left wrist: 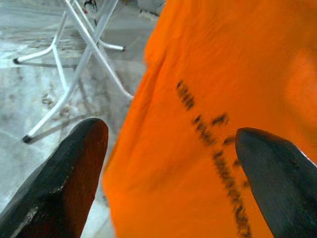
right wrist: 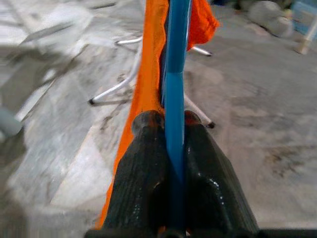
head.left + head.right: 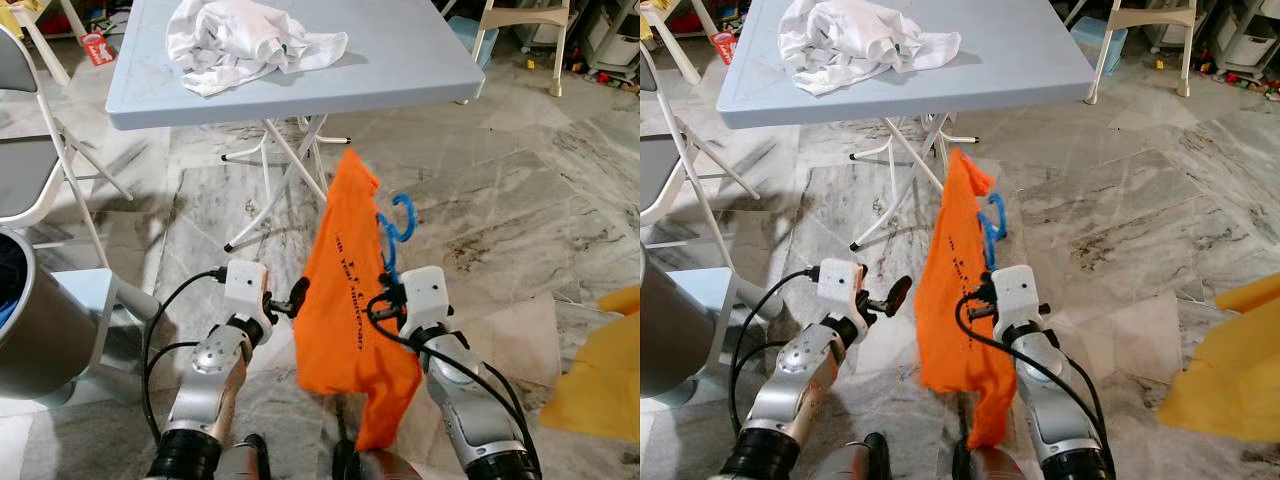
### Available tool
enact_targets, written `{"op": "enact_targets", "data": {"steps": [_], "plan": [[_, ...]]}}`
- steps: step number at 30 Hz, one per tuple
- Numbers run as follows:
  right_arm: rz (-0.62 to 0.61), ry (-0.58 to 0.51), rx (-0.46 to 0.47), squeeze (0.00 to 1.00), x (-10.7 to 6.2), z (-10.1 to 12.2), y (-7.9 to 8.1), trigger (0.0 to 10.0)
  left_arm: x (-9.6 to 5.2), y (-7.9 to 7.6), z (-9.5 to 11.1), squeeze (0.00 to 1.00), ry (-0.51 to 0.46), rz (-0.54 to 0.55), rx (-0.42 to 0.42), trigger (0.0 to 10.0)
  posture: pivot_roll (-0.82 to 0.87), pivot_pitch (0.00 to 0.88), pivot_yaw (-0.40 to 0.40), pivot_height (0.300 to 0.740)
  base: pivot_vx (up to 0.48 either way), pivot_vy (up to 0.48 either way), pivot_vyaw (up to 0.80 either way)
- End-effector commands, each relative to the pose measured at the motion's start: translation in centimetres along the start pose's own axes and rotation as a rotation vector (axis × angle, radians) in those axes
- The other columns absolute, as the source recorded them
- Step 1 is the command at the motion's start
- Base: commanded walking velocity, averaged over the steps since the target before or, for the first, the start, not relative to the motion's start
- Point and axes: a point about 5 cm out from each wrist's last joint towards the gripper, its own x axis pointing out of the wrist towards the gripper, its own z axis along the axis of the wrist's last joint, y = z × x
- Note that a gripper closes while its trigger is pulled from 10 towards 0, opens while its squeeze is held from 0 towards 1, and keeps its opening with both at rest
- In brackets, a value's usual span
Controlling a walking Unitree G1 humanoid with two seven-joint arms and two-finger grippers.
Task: Hang hanger
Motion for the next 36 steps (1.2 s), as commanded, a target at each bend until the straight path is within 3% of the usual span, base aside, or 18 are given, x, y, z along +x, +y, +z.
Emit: {"op": "enact_targets", "data": {"steps": [1,5,9,19,28,35,36], "plan": [[0.076,0.028,-0.012,0.0,-0.2,-0.4,1.0,10.0,0.3,-0.4,0.2,0.0,0.003,-0.021,-0.031,10.0,-0.06,0.196,-0.016,0.74,0.0,0.0,0.0],[0.21,0.059,-0.027,0.0,-0.6,-1.0,2.4,10.0,1.6,-1.5,1.1,0.0,-0.019,-0.055,-0.047,10.0,-0.06,0.195,-0.016,0.74,0.0,0.0,0.0],[0.259,0.051,-0.019,0.0,-1.0,-0.8,2.7,10.0,2.3,-1.9,1.5,0.0,-0.021,-0.061,-0.074,10.0,-0.07,0.194,-0.014,0.74,0.0,0.0,0.0],[0.287,0.001,-0.016,0.0,-1.0,0.6,2.8,10.0,2.9,-2.6,0.6,0.0,0.046,-0.076,-0.225,10.0,-0.08,0.191,-0.01,0.74,0.0,0.0,0.0],[0.284,-0.008,-0.022,0.0,-0.7,0.8,3.1,10.0,3.3,-3.7,0.9,0.0,0.067,-0.172,-0.266,10.0,-0.08,0.191,-0.012,0.74,0.0,0.0,0.0],[0.306,-0.007,-0.02,0.0,-0.9,1.0,3.4,10.0,3.4,-3.5,0.9,0.0,0.062,-0.156,-0.26,10.0,-0.09,0.192,-0.011,0.74,0.0,0.0,0.0],[0.304,-0.006,-0.021,0.0,-0.9,1.0,3.4,10.0,3.4,-3.4,0.9,0.0,0.058,-0.151,-0.261,9.4,-0.09,0.194,-0.009,0.74,0.0,0.0,0.0]]}}
